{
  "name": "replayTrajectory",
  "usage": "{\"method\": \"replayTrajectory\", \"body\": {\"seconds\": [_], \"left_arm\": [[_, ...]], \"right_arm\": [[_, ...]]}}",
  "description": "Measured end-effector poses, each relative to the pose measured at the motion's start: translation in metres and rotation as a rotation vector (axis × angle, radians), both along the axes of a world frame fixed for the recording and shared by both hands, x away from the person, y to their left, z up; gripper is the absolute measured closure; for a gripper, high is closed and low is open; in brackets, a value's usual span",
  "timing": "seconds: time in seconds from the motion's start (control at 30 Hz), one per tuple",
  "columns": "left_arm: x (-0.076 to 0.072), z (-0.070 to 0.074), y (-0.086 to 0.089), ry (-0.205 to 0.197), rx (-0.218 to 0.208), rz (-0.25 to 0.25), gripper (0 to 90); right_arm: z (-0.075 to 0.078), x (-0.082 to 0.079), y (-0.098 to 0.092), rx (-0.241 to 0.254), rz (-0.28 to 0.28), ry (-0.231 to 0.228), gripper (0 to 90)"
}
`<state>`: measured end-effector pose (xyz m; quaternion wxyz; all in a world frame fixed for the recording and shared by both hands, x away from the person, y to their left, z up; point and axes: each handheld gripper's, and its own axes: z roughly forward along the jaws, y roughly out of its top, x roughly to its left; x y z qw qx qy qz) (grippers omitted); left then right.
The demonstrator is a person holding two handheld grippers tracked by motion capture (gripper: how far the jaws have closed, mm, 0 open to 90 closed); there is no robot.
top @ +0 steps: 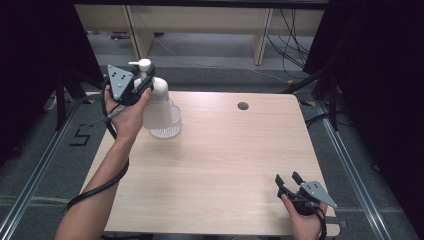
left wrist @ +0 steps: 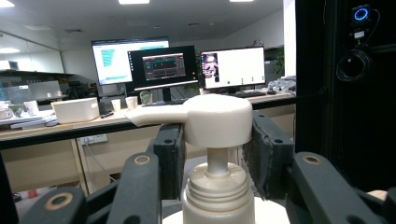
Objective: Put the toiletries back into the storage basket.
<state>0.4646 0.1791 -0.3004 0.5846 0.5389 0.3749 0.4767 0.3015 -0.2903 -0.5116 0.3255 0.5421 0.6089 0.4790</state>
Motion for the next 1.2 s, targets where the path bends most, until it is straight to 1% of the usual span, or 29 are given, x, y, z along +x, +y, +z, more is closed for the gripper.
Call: {"method": "replayTrajectory", "body": {"seconds": [0.13,0.17,0.27,0.3,0.33,0.4,0.43,0.47,0.53,0.57,0.6,0.63,0.67,0.73,0.8,0.87,0.93,0.97,1.0,1.03,1.1,1.13,1.17,1.2], "left_arm": [[0.002,0.000,-0.001,0.003,0.000,0.000,59.2],[0.003,0.000,-0.001,0.004,0.000,0.001,59.2],[0.004,0.002,-0.001,-0.001,0.000,-0.001,59.2],[0.004,0.002,-0.002,0.000,-0.002,-0.001,59.2],[0.005,0.003,-0.001,0.000,0.001,-0.003,59.2],[0.006,0.004,-0.001,-0.001,-0.001,-0.003,59.2],[0.006,0.005,-0.001,-0.001,0.002,-0.002,59.2],[0.007,0.005,-0.001,-0.002,0.002,-0.002,59.2],[0.008,0.006,-0.001,-0.003,0.002,0.001,59.2],[0.009,0.006,-0.001,-0.003,0.004,0.002,59.2],[0.008,0.006,-0.001,0.003,-0.001,0.018,59.2],[0.009,0.006,-0.001,0.004,-0.002,0.018,59.2],[0.010,0.005,0.000,0.005,-0.003,0.019,59.2],[0.011,0.005,0.000,0.006,-0.007,0.018,59.2],[0.013,0.004,0.000,0.009,-0.007,0.018,59.2],[0.014,0.004,-0.001,0.010,-0.005,0.020,59.2],[0.016,0.003,-0.001,0.014,-0.001,0.021,59.2],[0.017,0.003,-0.001,0.016,0.000,0.021,59.2],[0.018,0.002,-0.002,0.016,-0.001,0.022,59.2],[0.019,0.002,-0.002,0.017,0.000,0.022,59.2],[0.020,0.001,-0.002,0.019,-0.002,0.022,59.2],[0.021,0.001,-0.002,0.020,-0.001,0.023,59.2],[0.022,0.001,-0.002,0.021,-0.002,0.022,59.2],[0.023,0.001,-0.002,0.020,-0.003,0.021,59.2]], "right_arm": [[0.000,0.000,0.000,0.000,-0.001,0.002,35.5],[-0.001,0.001,0.000,0.004,0.007,-0.010,35.6],[-0.001,0.001,0.000,0.001,0.012,-0.005,35.5],[-0.001,0.001,0.000,0.010,0.017,0.001,35.5],[-0.001,0.001,0.000,0.005,0.015,0.001,35.5],[-0.001,0.001,0.000,0.012,0.017,-0.001,35.5],[-0.002,0.002,0.000,0.013,0.021,-0.010,35.5],[-0.002,0.002,0.000,0.012,0.022,-0.005,35.5],[-0.002,0.002,-0.001,-0.020,0.010,-0.017,35.5],[-0.002,0.002,-0.001,-0.019,0.009,-0.014,35.5],[-0.002,0.002,-0.001,-0.019,0.008,-0.011,35.5],[-0.002,0.002,-0.001,-0.018,0.011,-0.014,35.5],[-0.002,0.002,0.001,-0.012,0.004,0.003,35.5],[-0.002,0.001,0.001,-0.017,0.000,0.008,35.5],[-0.002,0.002,0.001,-0.017,-0.001,0.006,35.5],[-0.002,0.003,0.000,-0.016,0.011,-0.009,35.5],[-0.002,0.002,-0.001,-0.028,0.005,-0.013,35.5],[-0.002,0.002,-0.001,-0.022,0.006,-0.015,35.5],[-0.002,0.001,0.001,0.008,-0.005,-0.004,35.5],[-0.002,0.002,0.001,0.011,-0.002,-0.009,35.5],[-0.002,0.001,0.001,0.008,-0.005,-0.005,35.5],[-0.002,0.003,-0.002,-0.015,0.014,-0.014,35.5],[-0.002,0.002,0.001,0.010,-0.001,-0.010,35.6],[-0.002,0.002,0.000,-0.007,0.001,-0.016,35.6]]}}
